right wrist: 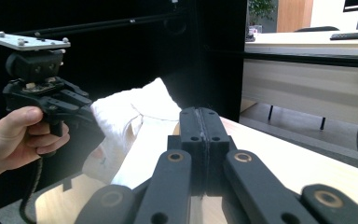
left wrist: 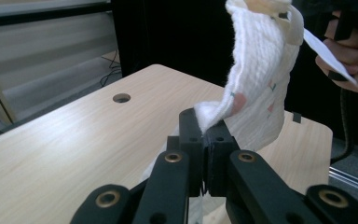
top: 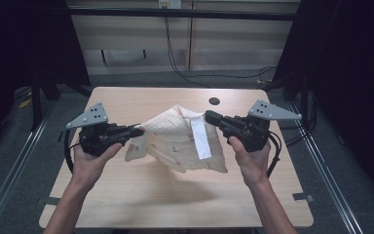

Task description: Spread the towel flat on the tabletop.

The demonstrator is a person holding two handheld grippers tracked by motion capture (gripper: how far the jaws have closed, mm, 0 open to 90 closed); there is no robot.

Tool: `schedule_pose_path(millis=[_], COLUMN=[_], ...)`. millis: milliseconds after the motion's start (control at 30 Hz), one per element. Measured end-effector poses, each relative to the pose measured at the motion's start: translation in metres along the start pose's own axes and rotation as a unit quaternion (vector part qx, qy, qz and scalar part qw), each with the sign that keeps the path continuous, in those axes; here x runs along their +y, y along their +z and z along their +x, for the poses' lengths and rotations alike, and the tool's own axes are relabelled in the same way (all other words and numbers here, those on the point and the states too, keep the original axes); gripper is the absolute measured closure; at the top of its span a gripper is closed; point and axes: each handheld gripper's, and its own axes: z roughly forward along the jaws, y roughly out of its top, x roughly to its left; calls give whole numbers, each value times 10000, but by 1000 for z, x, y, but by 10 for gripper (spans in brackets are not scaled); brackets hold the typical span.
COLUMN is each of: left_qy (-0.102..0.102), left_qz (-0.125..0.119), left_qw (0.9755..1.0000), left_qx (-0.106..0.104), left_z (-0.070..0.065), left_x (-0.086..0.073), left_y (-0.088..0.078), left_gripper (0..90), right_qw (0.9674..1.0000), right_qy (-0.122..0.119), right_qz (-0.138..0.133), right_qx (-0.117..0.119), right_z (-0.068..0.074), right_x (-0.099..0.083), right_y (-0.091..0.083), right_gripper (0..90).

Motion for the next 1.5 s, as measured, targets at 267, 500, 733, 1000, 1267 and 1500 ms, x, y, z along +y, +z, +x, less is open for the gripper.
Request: schedule_pose_path(millis=[267,500,733,1000,1267,1500], left_qy=[-48,-573,-1155,-1542,-1774,-1638], left_qz=[222,738,708,765,1283,1627], left_qw=[9996,9956,9902,9839,9755,9730], left_qx=[-141,-92,325,476,200,-13], left_z=[2,47,65,79,73,56], left_x=[8,-37,-50,-86,-139,-156], left_y=[3,79,108,87,71,68], left_gripper=[886,846,508,438,547,563], right_qw=[9997,9923,9833,9639,9511,9594], right_qy=[25,236,594,1180,1343,1135], right_qz=[-43,599,1031,1595,1649,1965], right_qx=[-249,-1054,-1374,-1775,-2239,-1677], right_z=[12,-38,-86,-138,-149,-113], right_x=[-12,-60,-104,-157,-158,-159], right_y=[-7,16,35,56,27,-2], right_gripper=[900,900,900,893,590,585])
